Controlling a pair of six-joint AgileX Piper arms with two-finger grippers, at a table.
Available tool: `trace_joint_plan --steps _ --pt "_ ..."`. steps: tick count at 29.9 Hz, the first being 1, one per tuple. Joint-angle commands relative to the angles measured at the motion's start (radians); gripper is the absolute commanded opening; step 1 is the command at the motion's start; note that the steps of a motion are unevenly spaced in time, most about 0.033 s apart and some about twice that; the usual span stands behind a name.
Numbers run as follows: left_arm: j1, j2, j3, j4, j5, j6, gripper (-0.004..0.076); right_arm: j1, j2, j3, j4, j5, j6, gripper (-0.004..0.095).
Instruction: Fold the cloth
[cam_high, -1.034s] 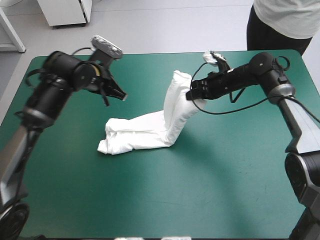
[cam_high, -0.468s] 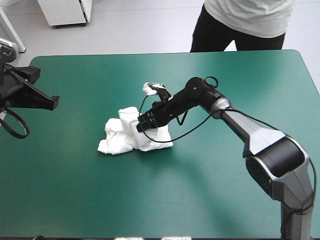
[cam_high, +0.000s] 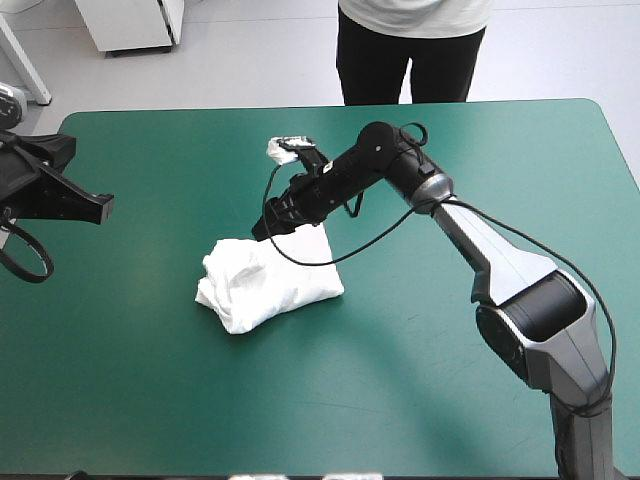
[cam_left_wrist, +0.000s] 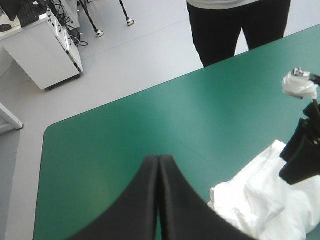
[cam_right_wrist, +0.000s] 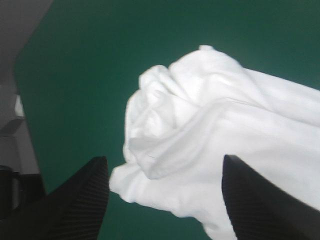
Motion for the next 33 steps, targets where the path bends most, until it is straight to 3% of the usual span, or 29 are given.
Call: trace_joint_plan --steps 1,9,13,24,33 --pt "0.001 -0.017 -0.024 -0.004 -0.039 -0.007 -0.0010 -0.054 -0.077 -0.089 -0.126 0.058 0.115 0.0617" --pt "0.001 -0.017 -0.024 -0.071 -0.040 -0.007 -0.0010 -0.125 -0.182 -0.087 -0.401 0.058 0.216 0.0617" --pt "0.001 -0.017 -0.024 -0.078 -0.042 -0.007 -0.0010 -0.131 -0.183 -0.043 -0.418 0.058 0.225 0.0617" --pt "0.001 -0.017 -0.024 -0.080 -0.056 -0.007 -0.0010 -0.127 -0.043 0.088 -0.201 0.053 0.118 0.0618" --pt "0.001 -0.015 -0.024 -0.066 -0.056 -0.007 -0.0010 -0.105 0.057 0.089 -0.122 0.048 0.091 0.0617"
